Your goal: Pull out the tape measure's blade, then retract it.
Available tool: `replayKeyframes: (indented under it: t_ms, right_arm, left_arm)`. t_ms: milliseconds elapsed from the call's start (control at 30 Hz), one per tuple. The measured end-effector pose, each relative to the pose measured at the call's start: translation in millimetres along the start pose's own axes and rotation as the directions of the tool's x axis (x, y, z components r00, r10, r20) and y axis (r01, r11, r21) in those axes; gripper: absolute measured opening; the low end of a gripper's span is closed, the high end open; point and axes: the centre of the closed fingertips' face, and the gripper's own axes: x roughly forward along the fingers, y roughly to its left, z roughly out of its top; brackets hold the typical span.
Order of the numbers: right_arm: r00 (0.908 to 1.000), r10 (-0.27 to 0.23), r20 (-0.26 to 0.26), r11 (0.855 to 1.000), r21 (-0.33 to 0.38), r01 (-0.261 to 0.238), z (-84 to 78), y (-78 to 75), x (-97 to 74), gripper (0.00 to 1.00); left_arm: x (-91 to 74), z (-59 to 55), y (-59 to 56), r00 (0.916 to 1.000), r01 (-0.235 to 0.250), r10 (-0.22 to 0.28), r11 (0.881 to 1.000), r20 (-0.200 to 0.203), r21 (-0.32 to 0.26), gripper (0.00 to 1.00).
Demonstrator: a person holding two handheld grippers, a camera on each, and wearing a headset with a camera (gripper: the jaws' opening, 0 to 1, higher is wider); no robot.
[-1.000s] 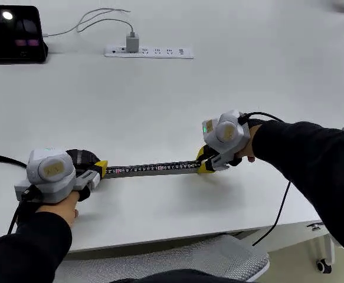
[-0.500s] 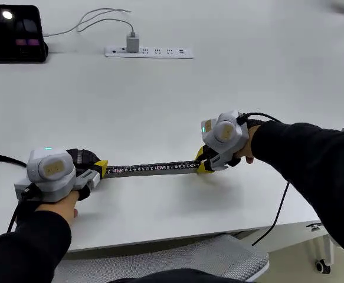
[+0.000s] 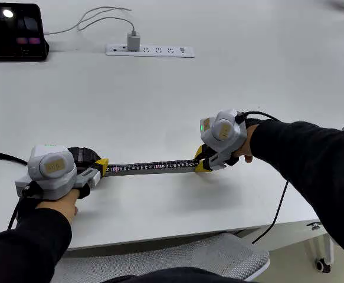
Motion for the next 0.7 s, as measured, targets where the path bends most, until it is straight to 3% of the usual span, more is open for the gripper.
replayKeyframes:
  t_ms: [700]
  right_arm:
    - [1.0, -0.006, 0.008, 0.999, 0.033, 0.006, 9.0, 0.7, 4.0, 0.11]
  left_arm:
    - [-1.8, -1.0, 0.8, 0.9999, 0.001, -0.001, 1.0, -0.015, 0.003, 0.61]
